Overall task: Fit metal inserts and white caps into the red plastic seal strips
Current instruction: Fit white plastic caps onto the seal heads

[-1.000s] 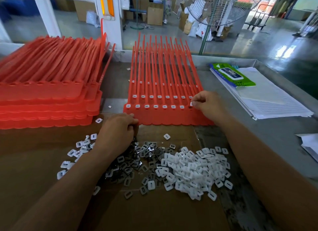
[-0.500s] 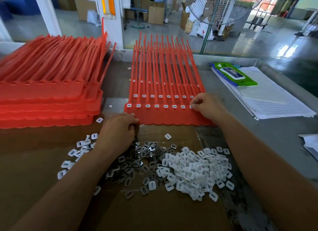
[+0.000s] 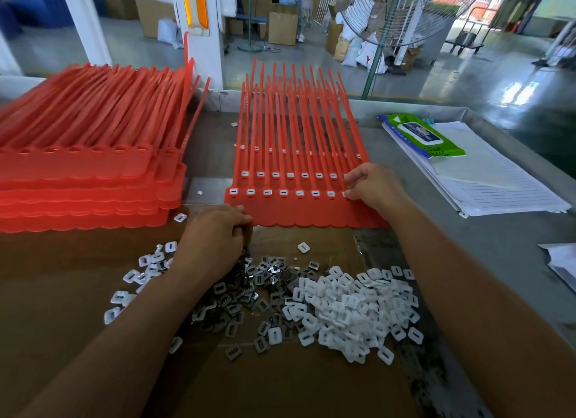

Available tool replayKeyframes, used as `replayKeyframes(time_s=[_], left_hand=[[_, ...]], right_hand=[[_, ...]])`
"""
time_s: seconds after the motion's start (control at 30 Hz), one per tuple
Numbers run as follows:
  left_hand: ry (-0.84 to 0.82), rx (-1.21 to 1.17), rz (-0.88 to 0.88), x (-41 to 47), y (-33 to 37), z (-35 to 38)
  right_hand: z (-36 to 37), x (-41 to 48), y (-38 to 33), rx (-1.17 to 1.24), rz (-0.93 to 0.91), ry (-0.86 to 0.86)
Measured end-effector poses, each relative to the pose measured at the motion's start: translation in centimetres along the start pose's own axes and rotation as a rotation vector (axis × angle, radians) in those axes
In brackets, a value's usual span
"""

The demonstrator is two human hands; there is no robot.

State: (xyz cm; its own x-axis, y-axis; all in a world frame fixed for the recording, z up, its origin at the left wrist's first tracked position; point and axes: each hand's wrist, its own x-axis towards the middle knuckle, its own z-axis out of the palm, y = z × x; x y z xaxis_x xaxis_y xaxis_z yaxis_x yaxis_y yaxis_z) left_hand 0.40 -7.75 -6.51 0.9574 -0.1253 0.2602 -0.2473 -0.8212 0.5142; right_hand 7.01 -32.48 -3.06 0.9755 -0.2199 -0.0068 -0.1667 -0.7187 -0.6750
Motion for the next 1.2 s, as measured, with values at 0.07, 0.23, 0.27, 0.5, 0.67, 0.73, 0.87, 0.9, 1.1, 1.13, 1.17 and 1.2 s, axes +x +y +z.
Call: replayKeyframes(time_s=[0.07, 0.23, 0.27, 0.5, 0.67, 0.73, 0.87, 0.9, 1.1, 1.13, 1.17, 1.2], left_hand=[[-0.003, 0.001, 0.0, 0.0, -0.1, 0.1], [-0.003, -0.011, -0.004, 0.0, -0.1, 0.2], [-0.003, -0.011, -0.005, 0.0, -0.1, 0.2], [0.003, -0.017, -0.005, -0.1, -0.1, 0.1], [0.003, -0.012, -0.006, -0.1, -0.1, 0.0], [0.001, -0.007, -0.003, -0.1, -0.1, -0.1], [-0.008, 0.004, 0.0, -0.1, 0.0, -0.1], [-0.009, 0.002, -0.001, -0.1, -0.1, -0.1], [-0.019, 0.008, 0.002, 0.0, 0.0, -0.2], [-0.019, 0.009, 0.004, 0.0, 0.0, -0.2], [-0.021, 0.012, 0.006, -0.1, 0.0, -0.2], [-0.024, 0.015, 0.005, -0.1, -0.1, -0.2]], right_hand=[[0.0, 0.2, -0.2, -0.009, 0.028, 0.007], [0.2, 0.4, -0.3, -0.016, 0.051, 0.008], [0.2, 0.5, -0.3, -0.015, 0.053, 0.007], [0.4, 0.0, 0.6, -0.044, -0.04, 0.03], [0.1, -1.1, 1.0, -0.015, -0.123, 0.008], [-0.4, -2.0, 0.9, -0.015, -0.168, -0.001], [-1.7, -4.8, 0.6, -0.024, -0.295, -0.129], [-2.0, -5.6, 0.6, -0.049, -0.312, -0.189], [-3.4, -9.0, 1.4, -0.144, -0.333, -0.362], [-3.5, -9.4, 1.6, -0.148, -0.33, -0.386], [-3.7, -9.7, 1.6, -0.156, -0.325, -0.409], [-3.8, -10.1, 1.7, -0.162, -0.318, -0.431]])
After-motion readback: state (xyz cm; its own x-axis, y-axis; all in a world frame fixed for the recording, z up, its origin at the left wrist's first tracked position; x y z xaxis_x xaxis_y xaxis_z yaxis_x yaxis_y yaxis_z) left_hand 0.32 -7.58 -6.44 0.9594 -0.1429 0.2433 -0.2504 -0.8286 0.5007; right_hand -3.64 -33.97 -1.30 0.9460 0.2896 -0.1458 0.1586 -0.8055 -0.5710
